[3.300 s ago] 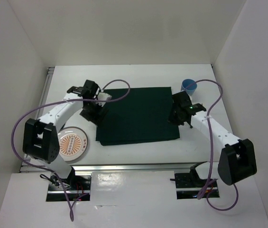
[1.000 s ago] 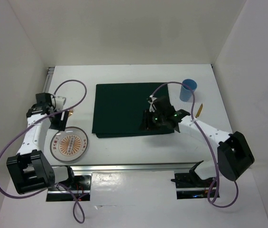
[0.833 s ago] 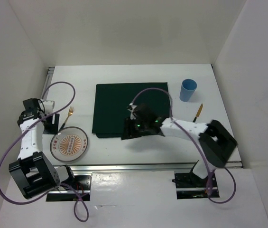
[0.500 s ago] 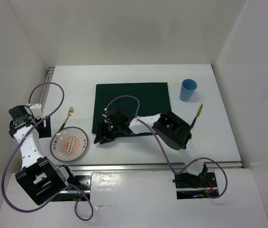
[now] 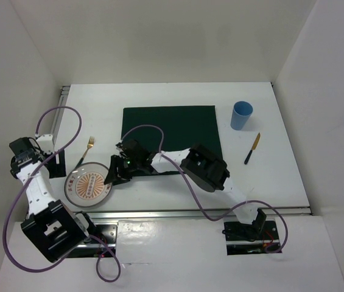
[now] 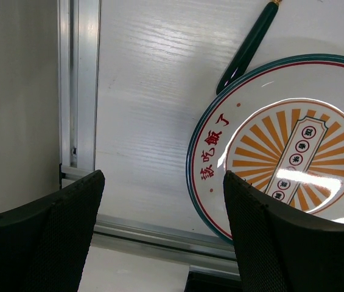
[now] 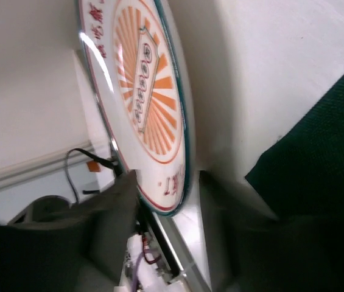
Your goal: Set the dinner table for one person
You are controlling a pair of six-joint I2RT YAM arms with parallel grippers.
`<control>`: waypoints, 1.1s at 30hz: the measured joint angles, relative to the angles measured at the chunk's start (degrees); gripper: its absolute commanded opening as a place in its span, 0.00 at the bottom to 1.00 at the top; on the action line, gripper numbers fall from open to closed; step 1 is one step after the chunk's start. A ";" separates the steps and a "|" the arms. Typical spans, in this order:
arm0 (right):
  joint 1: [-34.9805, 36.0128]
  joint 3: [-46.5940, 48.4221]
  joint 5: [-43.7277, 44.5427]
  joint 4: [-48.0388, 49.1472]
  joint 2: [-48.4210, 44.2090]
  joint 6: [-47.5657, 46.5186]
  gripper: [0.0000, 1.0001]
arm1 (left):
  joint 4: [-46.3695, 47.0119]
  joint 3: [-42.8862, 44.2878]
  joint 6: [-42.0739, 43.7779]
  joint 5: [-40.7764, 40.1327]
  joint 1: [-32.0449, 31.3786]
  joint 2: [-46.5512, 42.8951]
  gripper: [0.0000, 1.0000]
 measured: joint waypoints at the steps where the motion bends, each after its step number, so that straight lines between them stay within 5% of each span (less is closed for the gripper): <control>1: 0.11 0.17 -0.02 0.04 0.31 0.28 0.36 | -0.02 0.00 -0.02 0.07 0.00 0.11 0.85; 4: 0.31 0.39 0.35 -0.11 1.44 1.16 0.00 | -0.04 0.00 0.00 0.22 0.00 0.20 0.85; 12: 0.26 -3.43 0.87 0.39 -0.85 3.54 0.00 | -2.60 2.29 -0.09 1.73 0.15 0.35 0.85; 20: -2.78 -13.03 7.10 -5.05 -15.47 4.28 0.00 | -8.72 15.52 -0.79 8.09 0.59 1.31 0.85; 33: -30.58 -36.15 12.57 -5.64 -40.94 4.31 0.00 | -12.61 17.59 -1.81 12.48 0.61 1.90 0.85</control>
